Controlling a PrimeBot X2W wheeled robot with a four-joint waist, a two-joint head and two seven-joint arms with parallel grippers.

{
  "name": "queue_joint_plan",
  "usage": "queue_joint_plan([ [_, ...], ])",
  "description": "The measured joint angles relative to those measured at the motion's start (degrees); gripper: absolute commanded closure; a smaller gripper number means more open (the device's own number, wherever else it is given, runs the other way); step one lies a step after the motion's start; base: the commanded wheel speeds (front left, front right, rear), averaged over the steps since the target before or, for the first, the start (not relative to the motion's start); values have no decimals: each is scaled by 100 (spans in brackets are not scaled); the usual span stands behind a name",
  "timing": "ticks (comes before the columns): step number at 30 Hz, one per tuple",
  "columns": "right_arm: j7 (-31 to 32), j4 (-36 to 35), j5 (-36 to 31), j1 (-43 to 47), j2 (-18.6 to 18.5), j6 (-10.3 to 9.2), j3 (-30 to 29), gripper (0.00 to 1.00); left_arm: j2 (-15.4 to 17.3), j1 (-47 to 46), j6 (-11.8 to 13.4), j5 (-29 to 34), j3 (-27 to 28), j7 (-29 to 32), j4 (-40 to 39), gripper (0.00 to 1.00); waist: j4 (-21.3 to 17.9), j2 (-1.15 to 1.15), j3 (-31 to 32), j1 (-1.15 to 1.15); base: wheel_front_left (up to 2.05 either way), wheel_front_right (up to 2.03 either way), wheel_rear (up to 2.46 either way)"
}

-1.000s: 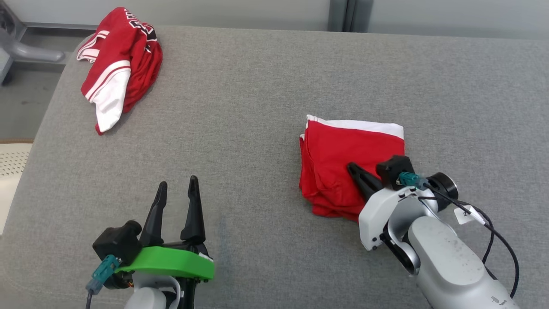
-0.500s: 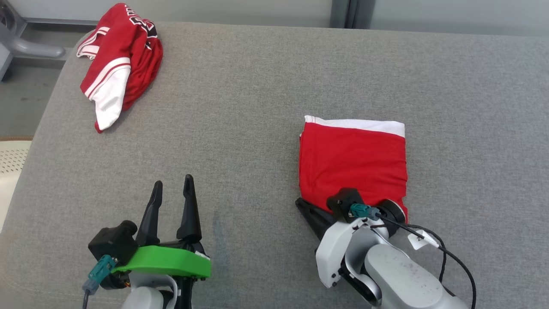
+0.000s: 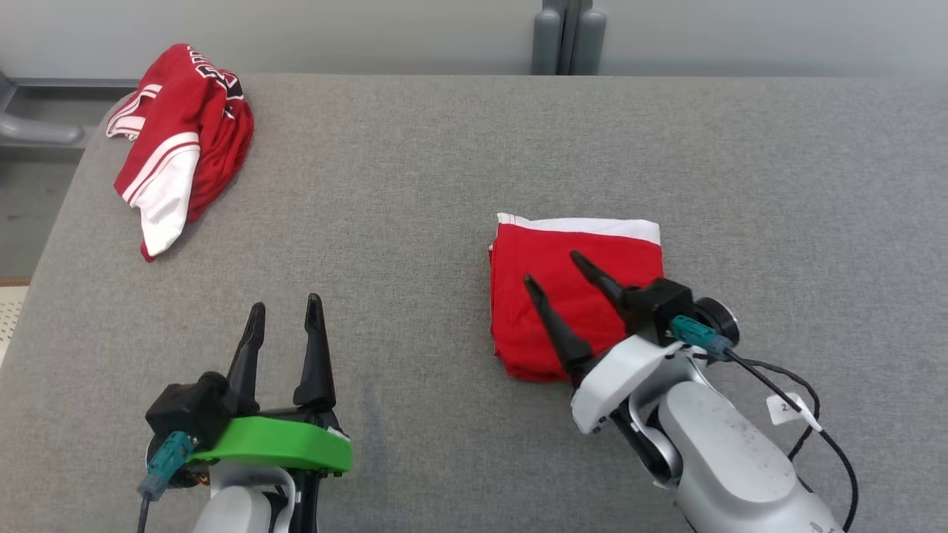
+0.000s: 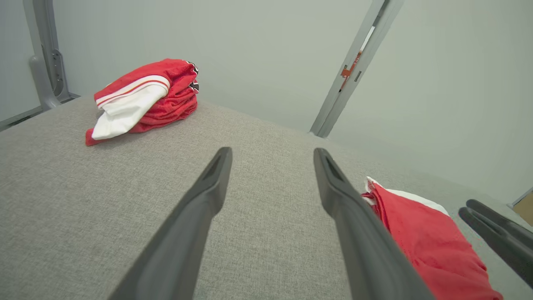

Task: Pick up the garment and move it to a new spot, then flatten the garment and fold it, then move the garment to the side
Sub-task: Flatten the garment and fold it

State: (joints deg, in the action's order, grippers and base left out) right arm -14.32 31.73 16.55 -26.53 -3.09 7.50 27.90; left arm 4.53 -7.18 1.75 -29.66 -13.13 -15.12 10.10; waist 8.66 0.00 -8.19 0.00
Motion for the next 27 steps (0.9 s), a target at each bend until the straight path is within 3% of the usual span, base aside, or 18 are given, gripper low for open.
queue_joint_plan([
  [9,-67,-903,-545,934,14,0,-1630,0,-7,100,-35,442,185,0,188,0,-332,0,339,0,0,0,0],
  [13,-71,-1362,-513,1427,13,0,-2098,0,-23,284,-86,614,335,0,162,0,-456,0,474,0,0,0,0],
  [27,-74,-1752,-565,2037,20,0,-2296,0,-115,928,-235,868,913,0,137,0,-718,0,635,0,0,0,0],
])
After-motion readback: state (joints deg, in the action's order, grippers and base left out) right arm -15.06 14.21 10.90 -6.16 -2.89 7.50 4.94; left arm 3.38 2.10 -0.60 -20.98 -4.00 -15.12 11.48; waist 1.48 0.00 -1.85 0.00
